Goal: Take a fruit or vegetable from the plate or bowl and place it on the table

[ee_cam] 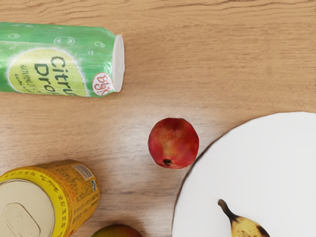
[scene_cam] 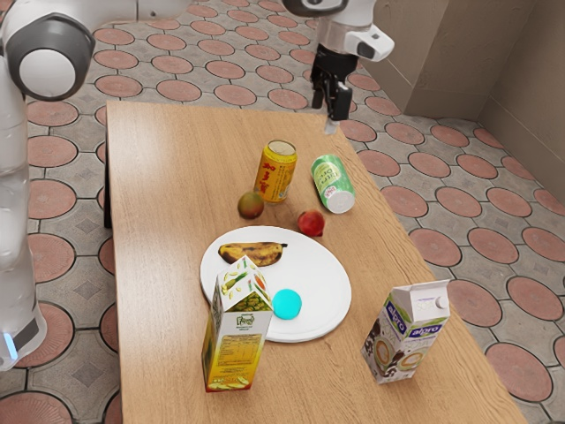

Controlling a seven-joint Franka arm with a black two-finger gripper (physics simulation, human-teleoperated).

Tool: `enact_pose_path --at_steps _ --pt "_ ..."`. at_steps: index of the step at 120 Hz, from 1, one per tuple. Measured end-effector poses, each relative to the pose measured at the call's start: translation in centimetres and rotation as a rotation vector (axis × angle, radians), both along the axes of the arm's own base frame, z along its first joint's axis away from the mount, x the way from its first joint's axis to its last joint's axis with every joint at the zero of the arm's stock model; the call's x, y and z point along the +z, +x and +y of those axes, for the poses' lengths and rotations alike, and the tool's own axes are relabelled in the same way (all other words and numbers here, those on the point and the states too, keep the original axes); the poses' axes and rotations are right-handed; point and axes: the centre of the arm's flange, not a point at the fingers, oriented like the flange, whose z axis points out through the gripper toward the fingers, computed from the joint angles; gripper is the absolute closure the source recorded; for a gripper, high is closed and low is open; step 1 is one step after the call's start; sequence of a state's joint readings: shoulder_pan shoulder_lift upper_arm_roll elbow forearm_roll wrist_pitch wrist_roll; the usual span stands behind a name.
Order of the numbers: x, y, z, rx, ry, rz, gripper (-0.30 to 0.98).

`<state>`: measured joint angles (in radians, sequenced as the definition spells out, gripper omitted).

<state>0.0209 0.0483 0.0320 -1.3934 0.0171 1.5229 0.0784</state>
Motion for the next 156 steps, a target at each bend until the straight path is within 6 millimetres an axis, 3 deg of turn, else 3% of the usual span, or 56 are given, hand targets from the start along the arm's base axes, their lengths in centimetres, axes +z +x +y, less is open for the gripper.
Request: enact_pose_path --at_steps 41,63,72,82,94,110,123,139,147,156 --pt "0.4 -0.3 1.4 0.019 -0.006 0.003 0.0" --pt "-0.8 -0.9 1.7 0.058 -0.024 0.072 0.0" --pt "-2.9 -2.7 1.5 0.079 -0.051 0.154 0.0" --pt "-3.9 -6.0 1.0 0.097 -0.067 0.196 0.0" --pt "-5.4 -9.7 -2.0 0.069 -0.066 0.224 0.0" --pt "-7.6 -13.6 -3.1 0.082 -0.086 0.242 0.0" --pt "-9.8 -15.2 -3.3 0.103 -0.1 0.262 0.0" --pt "-12.5 -15.7 -3.3 0.127 -0.107 0.283 0.0" --pt "-13.0 -15.6 -3.7 0.128 -0.103 0.272 0.0" --pt "-13.1 -15.5 -5.4 0.107 -0.087 0.253 0.0"
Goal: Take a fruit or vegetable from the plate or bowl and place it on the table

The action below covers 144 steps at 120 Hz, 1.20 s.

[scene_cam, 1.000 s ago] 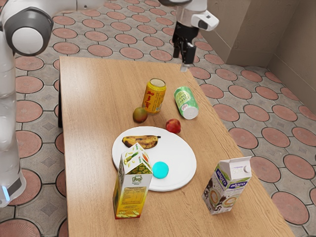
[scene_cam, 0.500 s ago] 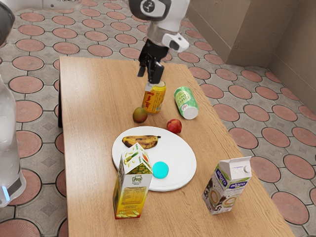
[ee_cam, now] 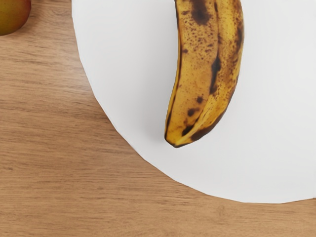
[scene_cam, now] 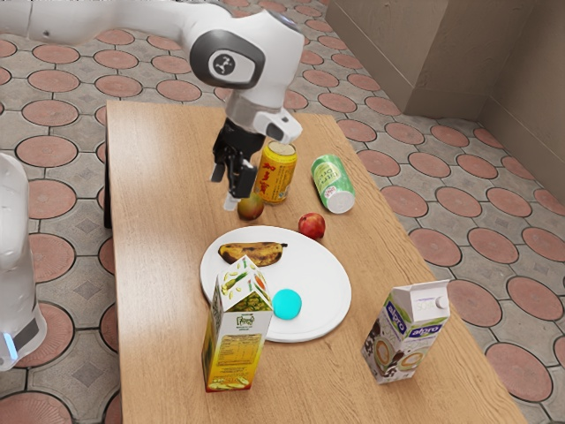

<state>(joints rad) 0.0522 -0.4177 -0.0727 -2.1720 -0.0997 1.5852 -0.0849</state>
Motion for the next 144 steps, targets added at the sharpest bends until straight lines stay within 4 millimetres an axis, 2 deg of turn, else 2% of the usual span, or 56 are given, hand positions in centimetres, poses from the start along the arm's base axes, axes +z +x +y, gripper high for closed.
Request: enact_pose_path --at_steps 15,28,41,61,80,144 --pt "-0.9 -0.1 -1.2 0.0 -0.011 -0.009 0.0" --pt "-2.7 0.4 -1.3 0.02 -0.027 -0.023 0.0" --pt "-5.2 2.2 -1.8 0.027 -0.029 -0.04 0.0" --pt "-6.4 3.9 -2.1 0.038 -0.032 -0.093 0.0" --pt "-8.5 5.4 -2.1 0.047 -0.033 -0.098 0.0" --pt "-11.3 6.7 -2.5 0.057 -0.033 -0.083 0.0"
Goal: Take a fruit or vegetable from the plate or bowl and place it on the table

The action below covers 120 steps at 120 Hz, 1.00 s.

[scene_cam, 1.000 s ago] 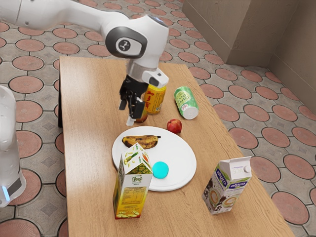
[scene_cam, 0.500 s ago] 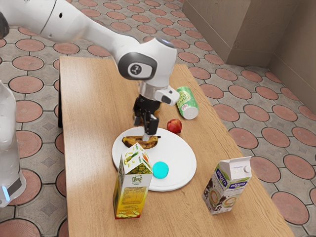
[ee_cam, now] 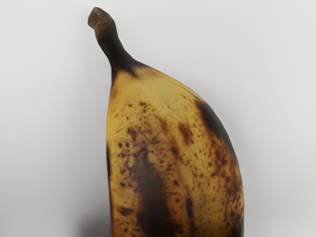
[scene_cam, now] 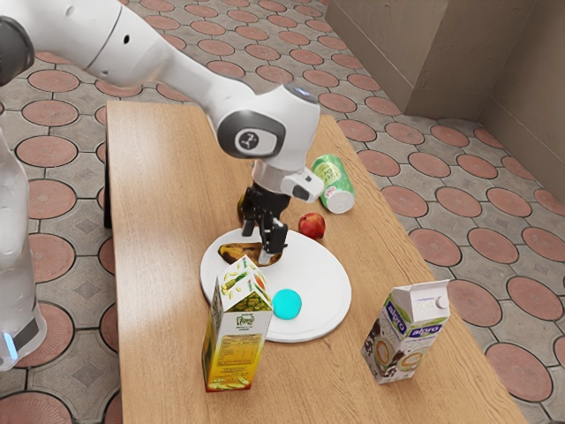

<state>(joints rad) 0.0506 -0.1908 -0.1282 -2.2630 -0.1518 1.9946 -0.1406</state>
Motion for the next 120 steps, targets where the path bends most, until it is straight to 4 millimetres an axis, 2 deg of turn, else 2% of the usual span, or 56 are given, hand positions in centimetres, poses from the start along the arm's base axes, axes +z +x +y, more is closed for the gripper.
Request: enact_pose_path --at_steps 40,65,77,100,111,120 --pt "-1.0 0.3 -0.3 -0.001 0.0 0.016 0.02" --pt "-1.6 0.4 -0.3 0.005 -0.002 0.032 0.41" --pt "-1.2 0.3 -0.2 0.017 0.0 0.032 0.52" --pt "1.3 -0.6 0.1 0.052 0.006 0.019 0.54" --pt "4.1 -1.2 0.3 0.07 0.007 -0.006 0.55" --pt "7.1 -2.2 2.0 0.11 0.001 -0.03 0.55"
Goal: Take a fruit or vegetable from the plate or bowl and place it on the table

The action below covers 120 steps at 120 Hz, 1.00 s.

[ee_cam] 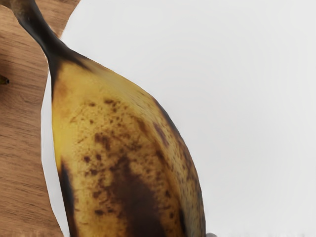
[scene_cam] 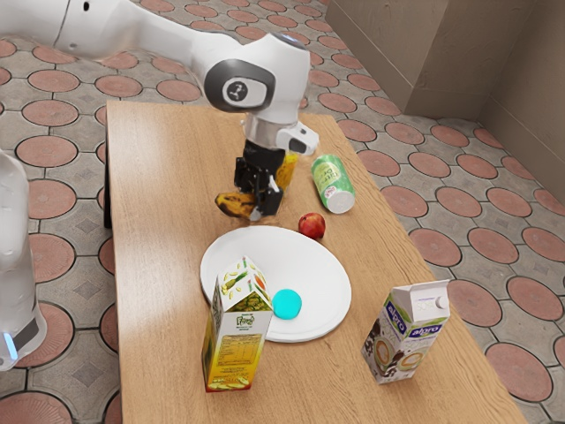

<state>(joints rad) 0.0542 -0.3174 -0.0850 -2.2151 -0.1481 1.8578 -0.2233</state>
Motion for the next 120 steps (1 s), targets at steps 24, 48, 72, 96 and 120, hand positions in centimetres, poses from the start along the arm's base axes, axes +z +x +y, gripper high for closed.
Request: enact_pose_path --at_steps 24,48,72,96,120 --pt "7.6 -0.8 6.1 0.116 0.008 -0.037 0.54" --pt "9.5 -3.0 17.1 0.329 0.02 0.006 0.54" --pt "8.5 -4.1 24.4 0.503 0.048 0.067 0.54" --pt "3.4 -0.9 29.1 0.595 0.061 0.157 0.54" --pt "-1.9 3.0 30.0 0.611 0.069 0.163 0.54"
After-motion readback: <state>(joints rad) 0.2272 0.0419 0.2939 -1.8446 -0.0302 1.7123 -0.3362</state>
